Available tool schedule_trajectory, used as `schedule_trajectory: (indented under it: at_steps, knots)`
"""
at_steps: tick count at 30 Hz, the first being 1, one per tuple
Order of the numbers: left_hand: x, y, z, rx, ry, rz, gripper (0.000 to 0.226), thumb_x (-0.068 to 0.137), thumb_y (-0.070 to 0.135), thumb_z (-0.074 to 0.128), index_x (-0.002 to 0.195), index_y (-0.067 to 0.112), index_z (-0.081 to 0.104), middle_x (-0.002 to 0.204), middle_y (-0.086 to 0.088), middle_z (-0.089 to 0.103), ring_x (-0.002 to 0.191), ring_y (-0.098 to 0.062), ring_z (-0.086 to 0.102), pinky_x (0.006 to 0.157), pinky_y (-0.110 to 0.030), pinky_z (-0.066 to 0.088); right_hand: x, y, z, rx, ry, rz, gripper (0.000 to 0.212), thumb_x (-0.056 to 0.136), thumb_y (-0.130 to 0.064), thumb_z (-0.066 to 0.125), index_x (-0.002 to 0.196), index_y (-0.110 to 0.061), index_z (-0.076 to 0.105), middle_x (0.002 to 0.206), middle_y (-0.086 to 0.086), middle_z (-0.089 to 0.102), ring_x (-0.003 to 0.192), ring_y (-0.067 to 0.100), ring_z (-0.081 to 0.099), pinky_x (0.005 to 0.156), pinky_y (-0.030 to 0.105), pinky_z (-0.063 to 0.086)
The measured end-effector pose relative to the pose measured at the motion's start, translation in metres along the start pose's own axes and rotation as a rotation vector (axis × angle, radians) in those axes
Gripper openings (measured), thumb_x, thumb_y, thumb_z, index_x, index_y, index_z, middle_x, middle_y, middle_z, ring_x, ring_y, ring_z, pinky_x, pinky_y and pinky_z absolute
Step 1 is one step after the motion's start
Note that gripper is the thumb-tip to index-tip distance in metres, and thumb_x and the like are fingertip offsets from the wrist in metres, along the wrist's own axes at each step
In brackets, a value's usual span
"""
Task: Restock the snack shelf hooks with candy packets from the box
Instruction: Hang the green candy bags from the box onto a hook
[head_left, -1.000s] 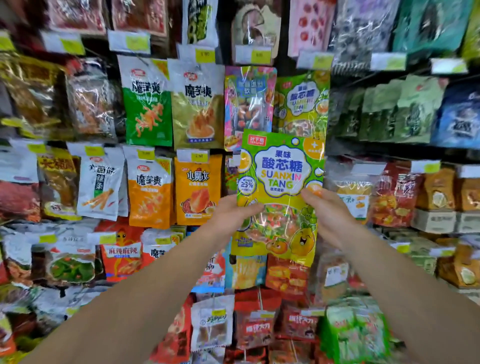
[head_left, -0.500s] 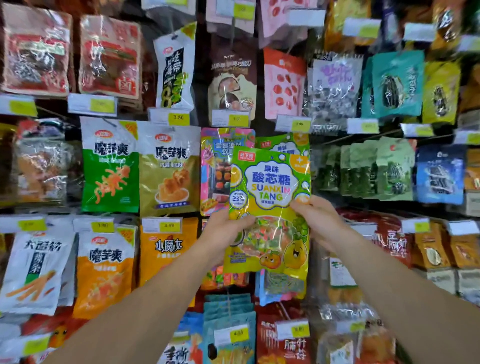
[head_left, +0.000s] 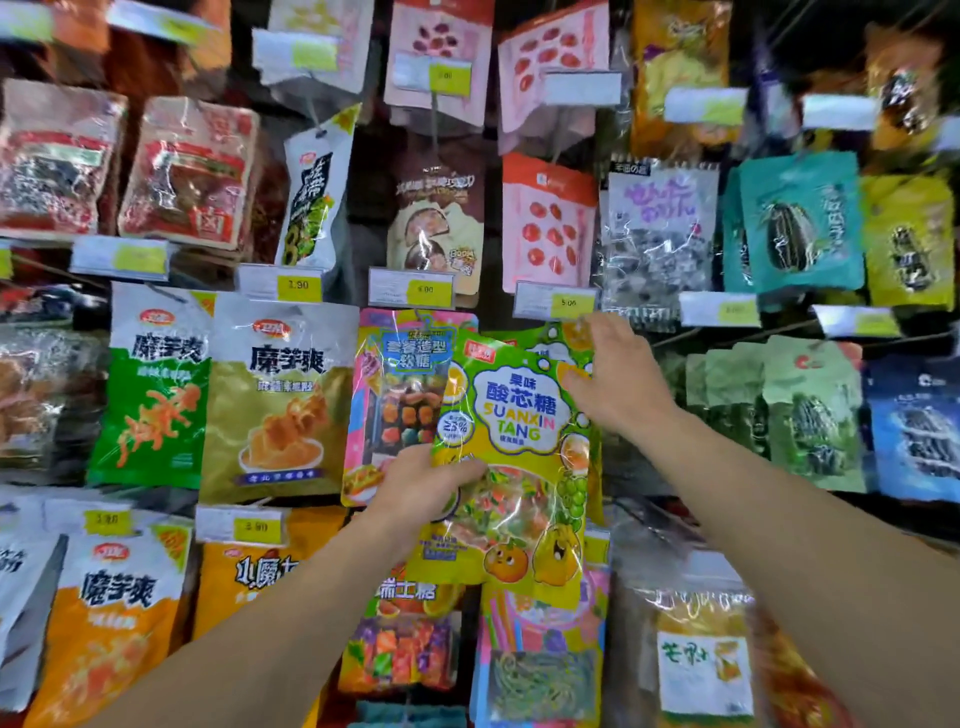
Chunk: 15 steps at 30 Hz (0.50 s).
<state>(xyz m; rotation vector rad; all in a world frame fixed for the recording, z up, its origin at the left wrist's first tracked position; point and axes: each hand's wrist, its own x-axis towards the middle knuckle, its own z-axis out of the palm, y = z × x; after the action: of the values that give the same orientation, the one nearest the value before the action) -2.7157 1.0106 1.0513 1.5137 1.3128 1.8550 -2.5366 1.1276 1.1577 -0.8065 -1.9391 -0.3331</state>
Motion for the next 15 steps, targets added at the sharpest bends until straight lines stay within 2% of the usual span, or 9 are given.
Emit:
schedule_trajectory:
  at_steps: [2,3,5,7,10,13,15]
  knots:
    - [0.001,0.010,0.008,-0.006,0.012,0.009,0.036,0.090,0.015,0.068,0.065,0.026,0.043,0.064,0.019,0.049,0.061,0.003,0.047,0.067,-0.021,0.039,0.012,0.003,0.000,-0.032,-0.005,-0.044,0.069,0.081,-0.024,0.062,0.143,-0.011,0.036,0.144,0.012,0.040,0.129,0.036,0.041,0.109,0.041,0.035]
    - [0.004,0.011,0.011,-0.004,0.032,0.004,0.037,0.090,0.014,0.067,0.065,0.025,0.043,0.060,0.019,0.051,0.058,0.006,0.048,0.066,-0.020,0.040,0.017,0.004,-0.001,-0.036,-0.006,-0.059,0.071,0.080,-0.024,0.061,0.144,-0.013,0.034,0.145,0.011,0.039,0.131,0.036,0.039,0.111,0.041,0.034]
    - [0.019,0.007,0.017,0.035,0.074,-0.017,0.028,0.087,0.014,0.070,0.064,0.021,0.055,0.057,0.011,0.061,0.061,-0.006,0.058,0.057,-0.021,0.042,0.025,0.006,-0.002,-0.047,-0.018,-0.075,0.074,0.081,-0.023,0.061,0.147,-0.014,0.030,0.151,0.009,0.032,0.136,0.035,0.033,0.112,0.043,0.032]
    - [0.026,0.005,0.018,0.060,0.087,-0.042,0.023,0.082,0.017,0.073,0.063,0.016,0.061,0.062,0.001,0.062,0.064,-0.017,0.056,0.060,-0.025,0.039,0.028,0.007,-0.002,-0.102,-0.042,-0.080,0.077,0.083,-0.023,0.060,0.150,-0.014,0.025,0.157,0.006,0.023,0.140,0.033,0.027,0.114,0.044,0.030]
    - [0.030,0.008,0.022,0.042,0.108,-0.046,0.013,0.080,0.018,0.074,0.071,0.013,0.066,0.071,-0.003,0.065,0.069,-0.020,0.060,0.068,-0.029,0.042,0.035,0.012,-0.004,-0.141,-0.045,-0.096,0.080,0.086,-0.026,0.059,0.154,-0.015,0.019,0.161,0.002,0.015,0.143,0.030,0.021,0.116,0.042,0.026]
    - [0.033,0.008,0.025,0.037,0.138,-0.037,0.011,0.081,0.019,0.074,0.077,0.009,0.069,0.077,-0.004,0.071,0.076,-0.020,0.065,0.068,-0.028,0.043,0.043,0.013,-0.005,-0.146,-0.031,-0.119,0.079,0.086,-0.027,0.057,0.154,-0.015,0.019,0.160,0.002,0.018,0.143,0.029,0.021,0.117,0.042,0.025]
    - [0.035,0.009,0.028,0.031,0.171,-0.058,0.021,0.079,0.024,0.075,0.090,0.006,0.071,0.091,-0.005,0.075,0.088,-0.019,0.067,0.071,-0.027,0.043,0.047,0.013,-0.006,-0.151,-0.028,-0.134,0.076,0.087,-0.028,0.056,0.153,-0.015,0.021,0.157,0.002,0.022,0.141,0.030,0.022,0.116,0.042,0.027]
